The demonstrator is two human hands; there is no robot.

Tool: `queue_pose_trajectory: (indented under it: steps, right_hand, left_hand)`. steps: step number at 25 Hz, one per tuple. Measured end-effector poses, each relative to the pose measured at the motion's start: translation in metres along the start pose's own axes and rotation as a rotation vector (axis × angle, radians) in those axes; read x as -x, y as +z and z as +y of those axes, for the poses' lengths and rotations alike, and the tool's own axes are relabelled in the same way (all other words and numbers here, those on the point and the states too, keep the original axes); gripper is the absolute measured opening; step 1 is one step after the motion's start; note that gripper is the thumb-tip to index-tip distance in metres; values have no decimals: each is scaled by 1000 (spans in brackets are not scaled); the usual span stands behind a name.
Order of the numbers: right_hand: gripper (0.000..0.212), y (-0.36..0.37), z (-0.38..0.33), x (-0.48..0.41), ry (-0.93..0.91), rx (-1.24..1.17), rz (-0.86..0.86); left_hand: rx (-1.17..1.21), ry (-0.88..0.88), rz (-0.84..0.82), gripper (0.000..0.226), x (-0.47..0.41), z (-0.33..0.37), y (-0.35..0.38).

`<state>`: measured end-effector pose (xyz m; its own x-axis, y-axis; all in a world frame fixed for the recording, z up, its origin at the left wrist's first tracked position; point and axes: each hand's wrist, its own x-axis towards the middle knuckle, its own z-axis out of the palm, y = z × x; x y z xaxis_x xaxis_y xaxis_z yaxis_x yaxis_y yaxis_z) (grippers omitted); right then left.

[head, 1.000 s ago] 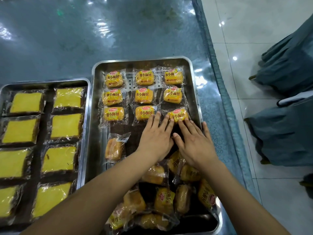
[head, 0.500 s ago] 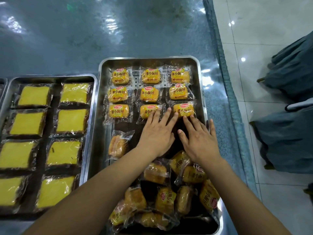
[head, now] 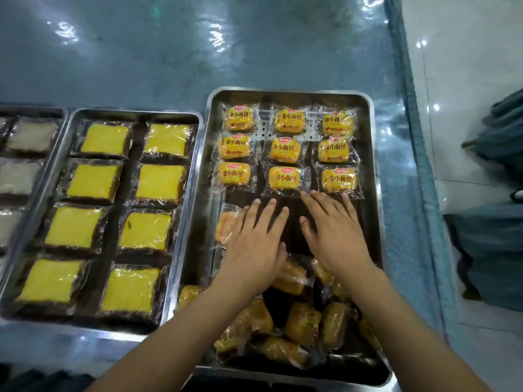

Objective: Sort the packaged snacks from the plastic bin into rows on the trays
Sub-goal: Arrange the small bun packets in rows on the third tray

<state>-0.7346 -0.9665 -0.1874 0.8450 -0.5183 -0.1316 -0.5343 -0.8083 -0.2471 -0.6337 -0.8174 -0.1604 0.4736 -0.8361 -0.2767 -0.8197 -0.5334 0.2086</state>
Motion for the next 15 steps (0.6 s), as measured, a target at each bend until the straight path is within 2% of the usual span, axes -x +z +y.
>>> queue_pose_trajectory:
  steps: [3,6,11,15]
  right_hand:
    - [51,9,-29,2,-127,-45,-36]
    - [50,20,-50,-4,-227,-33,-44]
    - [51,31,-70,-18,-297,4,-67]
    - [39,36,-79,-27,-322,1,-47]
  left_hand:
    - [-12,-88,61,62,40,-27,0]
    - [1,-177,27,64,64,-51,9]
    - [23,-171,-20,66,73,-67,24]
    - [95,-167,-12,63,74,-69,24]
